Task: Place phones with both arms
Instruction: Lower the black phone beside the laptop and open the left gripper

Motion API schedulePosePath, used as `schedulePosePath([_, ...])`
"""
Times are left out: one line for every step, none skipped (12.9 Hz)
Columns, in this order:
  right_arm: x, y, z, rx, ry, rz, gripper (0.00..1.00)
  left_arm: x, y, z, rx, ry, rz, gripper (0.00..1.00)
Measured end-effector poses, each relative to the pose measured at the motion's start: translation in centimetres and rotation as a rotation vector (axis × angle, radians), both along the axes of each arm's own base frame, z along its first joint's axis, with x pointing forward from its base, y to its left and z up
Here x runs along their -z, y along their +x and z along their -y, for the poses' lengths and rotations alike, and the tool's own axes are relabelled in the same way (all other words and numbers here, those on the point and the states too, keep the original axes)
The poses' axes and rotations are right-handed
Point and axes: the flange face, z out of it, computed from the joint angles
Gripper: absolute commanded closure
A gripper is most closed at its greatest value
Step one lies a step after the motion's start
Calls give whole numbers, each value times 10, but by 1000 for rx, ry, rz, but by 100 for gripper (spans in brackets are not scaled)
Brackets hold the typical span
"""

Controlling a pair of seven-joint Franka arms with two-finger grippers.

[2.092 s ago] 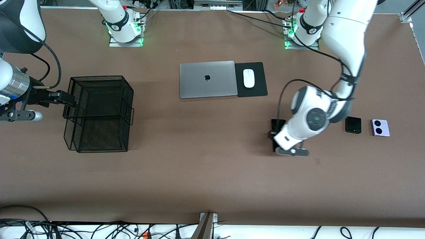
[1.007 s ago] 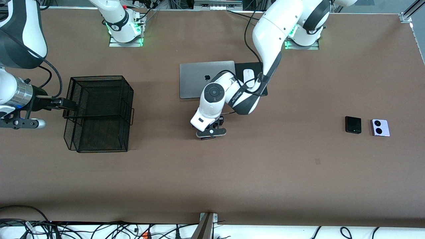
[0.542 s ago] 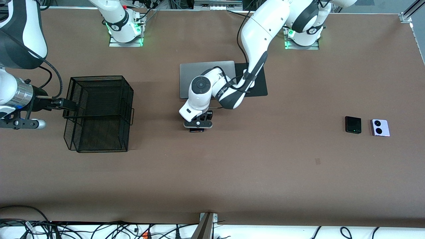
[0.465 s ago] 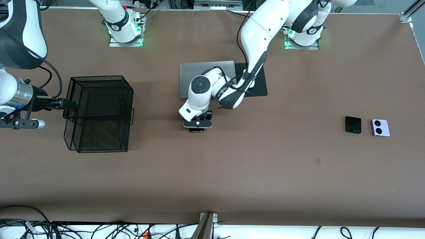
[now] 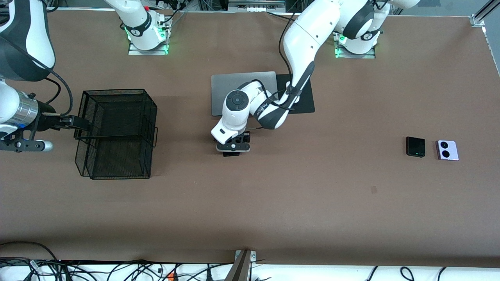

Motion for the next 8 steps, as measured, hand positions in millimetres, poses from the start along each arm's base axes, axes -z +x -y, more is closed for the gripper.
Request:
schedulePosePath([0,0,0,0,0,0,0,-1,2,-1,0,3,1,0])
schedulePosePath([0,0,0,0,0,1,0,-1,3,-3,0,13,-6,0])
schedulePosePath([0,0,0,0,0,1,0,-4,5,-5,4,29,-18,0])
schedulePosePath([0,0,0,0,0,1,0,-9,7,-8,15,49,-35,0])
schedulePosePath([0,0,0,0,0,1,0,-21,13,-14,28,68,-52,0])
schedulePosePath([0,0,0,-1,0,1,0,-36,19,-21,38,85,-68,0])
schedulePosePath([-1,0,0,-2,0,2,0,-54,27,-31,47,97,-83,0])
schedulePosePath([-2,0,0,-4,0,4,0,-73,35,-42,58,108,-96,0])
